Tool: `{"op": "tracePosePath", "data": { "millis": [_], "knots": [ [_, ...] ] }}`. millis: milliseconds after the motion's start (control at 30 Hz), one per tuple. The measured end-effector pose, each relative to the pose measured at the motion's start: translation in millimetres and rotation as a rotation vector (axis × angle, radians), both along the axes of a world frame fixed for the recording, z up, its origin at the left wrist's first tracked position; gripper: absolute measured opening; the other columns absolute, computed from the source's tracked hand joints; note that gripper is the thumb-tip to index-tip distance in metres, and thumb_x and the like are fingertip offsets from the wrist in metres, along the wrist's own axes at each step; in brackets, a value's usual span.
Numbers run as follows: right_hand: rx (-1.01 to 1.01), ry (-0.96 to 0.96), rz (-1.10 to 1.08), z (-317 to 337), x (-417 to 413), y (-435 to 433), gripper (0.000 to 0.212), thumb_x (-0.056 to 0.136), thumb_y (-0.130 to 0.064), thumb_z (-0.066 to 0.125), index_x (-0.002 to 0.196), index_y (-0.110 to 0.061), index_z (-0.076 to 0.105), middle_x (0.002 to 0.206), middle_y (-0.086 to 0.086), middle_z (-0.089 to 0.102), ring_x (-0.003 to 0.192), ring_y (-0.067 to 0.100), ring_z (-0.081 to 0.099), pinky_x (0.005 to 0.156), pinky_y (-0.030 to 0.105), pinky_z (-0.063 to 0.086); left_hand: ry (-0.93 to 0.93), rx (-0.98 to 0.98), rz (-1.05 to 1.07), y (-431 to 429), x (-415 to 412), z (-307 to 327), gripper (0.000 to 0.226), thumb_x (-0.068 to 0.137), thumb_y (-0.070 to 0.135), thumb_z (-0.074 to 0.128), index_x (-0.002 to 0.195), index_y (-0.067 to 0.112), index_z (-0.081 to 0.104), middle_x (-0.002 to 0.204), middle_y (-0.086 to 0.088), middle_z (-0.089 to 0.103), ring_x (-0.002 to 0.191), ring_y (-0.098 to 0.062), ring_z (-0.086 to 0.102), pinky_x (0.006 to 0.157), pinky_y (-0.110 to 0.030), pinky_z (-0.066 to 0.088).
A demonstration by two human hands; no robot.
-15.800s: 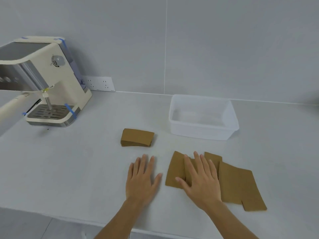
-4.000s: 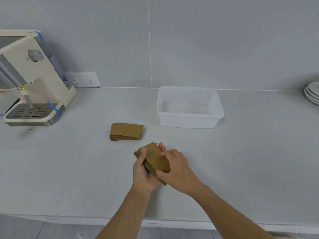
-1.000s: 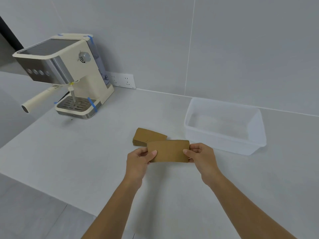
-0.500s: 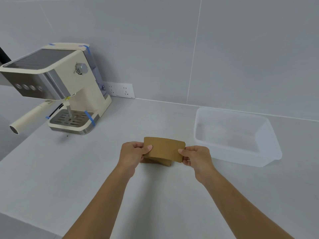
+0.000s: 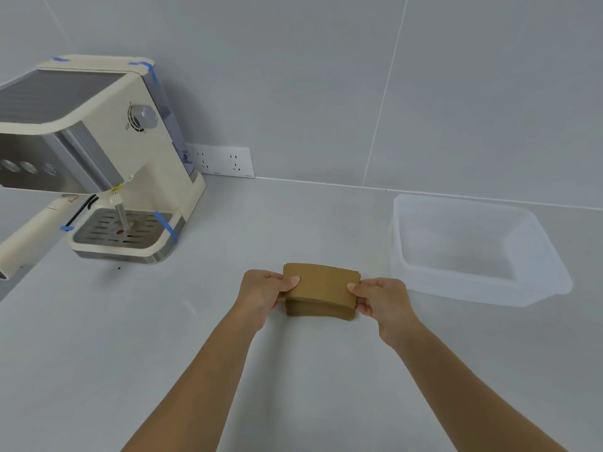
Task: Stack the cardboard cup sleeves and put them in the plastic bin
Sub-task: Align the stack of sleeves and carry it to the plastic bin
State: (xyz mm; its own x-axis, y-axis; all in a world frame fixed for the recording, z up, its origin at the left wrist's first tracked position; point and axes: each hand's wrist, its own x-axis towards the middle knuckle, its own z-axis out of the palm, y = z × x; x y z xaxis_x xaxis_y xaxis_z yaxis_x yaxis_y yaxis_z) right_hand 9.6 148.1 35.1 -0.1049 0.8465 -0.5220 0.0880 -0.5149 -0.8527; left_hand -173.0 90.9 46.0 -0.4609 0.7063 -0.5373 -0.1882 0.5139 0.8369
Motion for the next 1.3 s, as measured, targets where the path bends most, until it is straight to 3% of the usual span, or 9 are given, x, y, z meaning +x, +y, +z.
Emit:
{"op": "tracePosePath", "data": {
  "millis": [233, 400, 533, 633, 767, 900, 1133, 1200, 1300],
  "knots": [
    [-0.014, -0.037, -0.026, -6, -2, -3, 0.01, 0.077, -0.001, 0.068, 0.074, -0.005, 0.06, 0.082, 0.015, 0.06, 0.075, 0.026, 0.056, 0.059, 0.026, 0.047, -0.039, -0.047, -0.051, 3, -2, -12, 0.017, 0.075, 0.01, 0.076, 0.07, 0.01, 0.059, 0.071, 0.001, 0.063, 0.06, -0.01, 0.058, 0.054, -0.021, 0.042],
    [0.004, -0.096, -0.009, -7, -1, -2, 0.016, 0.077, -0.001, 0.068, 0.073, -0.009, 0.054, 0.076, 0.01, 0.058, 0.067, 0.023, 0.056, 0.056, 0.027, 0.047, -0.047, -0.066, -0.063, 8, -2, -17, 0.018, 0.075, 0.011, 0.075, 0.074, 0.009, 0.058, 0.075, 0.0, 0.062, 0.065, -0.012, 0.057, 0.055, -0.023, 0.043],
    [-0.03, -0.16, 0.061, -6, 1, 2, 0.013, 0.078, -0.004, 0.067, 0.074, -0.008, 0.055, 0.074, 0.012, 0.057, 0.064, 0.022, 0.054, 0.057, 0.029, 0.048, -0.015, -0.122, -0.124, 13, -6, -16, 0.032, 0.073, 0.012, 0.077, 0.097, 0.002, 0.057, 0.093, -0.009, 0.062, 0.077, -0.019, 0.058, 0.064, -0.029, 0.048],
    [-0.08, -0.206, 0.109, -3, 1, 7, 0.014, 0.078, -0.009, 0.07, 0.086, -0.003, 0.06, 0.087, 0.012, 0.061, 0.077, 0.023, 0.058, 0.064, 0.034, 0.048, -0.034, -0.192, -0.186, 16, -12, -13, 0.044, 0.073, 0.012, 0.077, 0.109, 0.001, 0.053, 0.104, -0.013, 0.063, 0.08, -0.021, 0.06, 0.063, -0.031, 0.049],
    [-0.153, -0.201, 0.161, 0, 2, 13, 0.036, 0.076, -0.012, 0.071, 0.106, 0.002, 0.057, 0.093, 0.014, 0.067, 0.078, 0.022, 0.064, 0.063, 0.034, 0.049, -0.036, -0.266, -0.295, 22, -21, -7, 0.037, 0.071, 0.008, 0.077, 0.101, 0.004, 0.055, 0.095, -0.011, 0.066, 0.083, -0.024, 0.064, 0.068, -0.033, 0.052],
    [-0.176, -0.2, 0.214, -1, 4, 16, 0.037, 0.074, -0.015, 0.073, 0.104, 0.002, 0.059, 0.088, 0.014, 0.069, 0.078, 0.023, 0.066, 0.066, 0.035, 0.052, -0.098, -0.311, -0.336, 27, -29, -6, 0.026, 0.069, 0.003, 0.076, 0.089, 0.005, 0.06, 0.088, -0.01, 0.067, 0.084, -0.023, 0.064, 0.079, -0.035, 0.052],
    [-0.142, -0.13, 0.255, -7, 13, 15, 0.024, 0.072, -0.013, 0.075, 0.091, -0.001, 0.065, 0.09, 0.013, 0.07, 0.084, 0.024, 0.067, 0.075, 0.032, 0.053, -0.069, -0.207, -0.365, 18, -25, -19, 0.019, 0.071, 0.001, 0.074, 0.085, 0.002, 0.063, 0.092, -0.01, 0.062, 0.088, -0.023, 0.057, 0.091, -0.036, 0.049],
    [-0.124, -0.109, 0.262, -8, 15, 13, 0.027, 0.073, -0.012, 0.074, 0.095, 0.0, 0.065, 0.093, 0.013, 0.07, 0.086, 0.024, 0.067, 0.076, 0.031, 0.053, -0.066, -0.133, -0.38, 10, -23, -21, 0.012, 0.073, 0.003, 0.073, 0.081, 0.005, 0.064, 0.09, -0.006, 0.065, 0.086, -0.019, 0.06, 0.084, -0.029, 0.05],
    [-0.091, -0.047, 0.304, -9, 20, 9, 0.026, 0.076, -0.01, 0.07, 0.099, 0.002, 0.067, 0.098, 0.014, 0.072, 0.091, 0.025, 0.068, 0.075, 0.027, 0.054, -0.082, 0.014, -0.358, -7, -18, -28, 0.022, 0.075, 0.004, 0.072, 0.095, 0.008, 0.063, 0.099, -0.006, 0.068, 0.092, -0.017, 0.064, 0.074, -0.021, 0.049]
  ]
}}
